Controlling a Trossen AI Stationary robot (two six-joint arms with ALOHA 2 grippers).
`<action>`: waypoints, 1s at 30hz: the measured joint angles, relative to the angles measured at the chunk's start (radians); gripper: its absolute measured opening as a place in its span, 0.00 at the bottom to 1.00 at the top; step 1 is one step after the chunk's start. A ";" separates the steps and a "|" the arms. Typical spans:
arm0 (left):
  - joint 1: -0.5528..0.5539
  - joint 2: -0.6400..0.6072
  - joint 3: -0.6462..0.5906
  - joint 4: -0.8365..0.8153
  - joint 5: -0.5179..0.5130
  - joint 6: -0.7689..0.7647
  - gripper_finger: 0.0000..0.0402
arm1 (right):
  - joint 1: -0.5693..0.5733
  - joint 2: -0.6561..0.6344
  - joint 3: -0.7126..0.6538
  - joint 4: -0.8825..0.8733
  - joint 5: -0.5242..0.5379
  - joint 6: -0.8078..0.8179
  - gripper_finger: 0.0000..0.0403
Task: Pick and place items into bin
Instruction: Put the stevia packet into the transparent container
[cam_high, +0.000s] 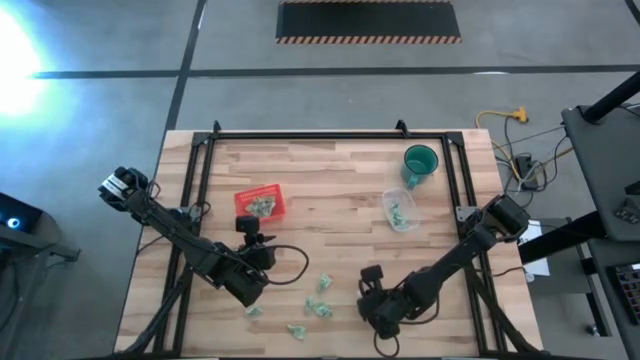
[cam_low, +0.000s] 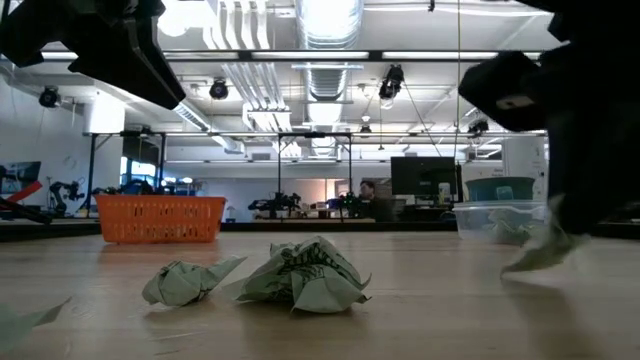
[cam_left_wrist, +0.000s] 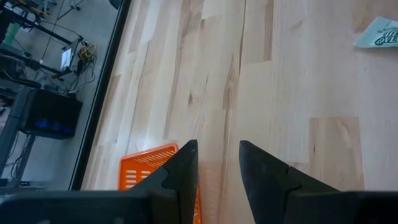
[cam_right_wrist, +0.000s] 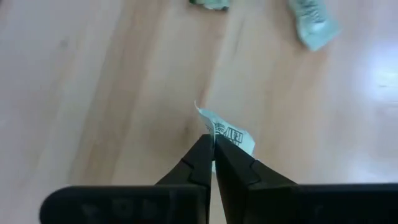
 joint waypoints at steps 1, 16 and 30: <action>0.000 0.000 0.000 0.000 0.000 0.000 0.25 | 0.000 -0.001 0.009 -0.024 0.018 -0.005 0.02; 0.000 0.000 -0.002 0.006 0.000 0.001 0.25 | 0.000 -0.006 0.098 -0.634 0.373 0.316 0.02; 0.001 0.000 -0.003 0.007 -0.001 0.001 0.25 | -0.001 -0.232 -0.097 -0.852 0.540 0.743 0.02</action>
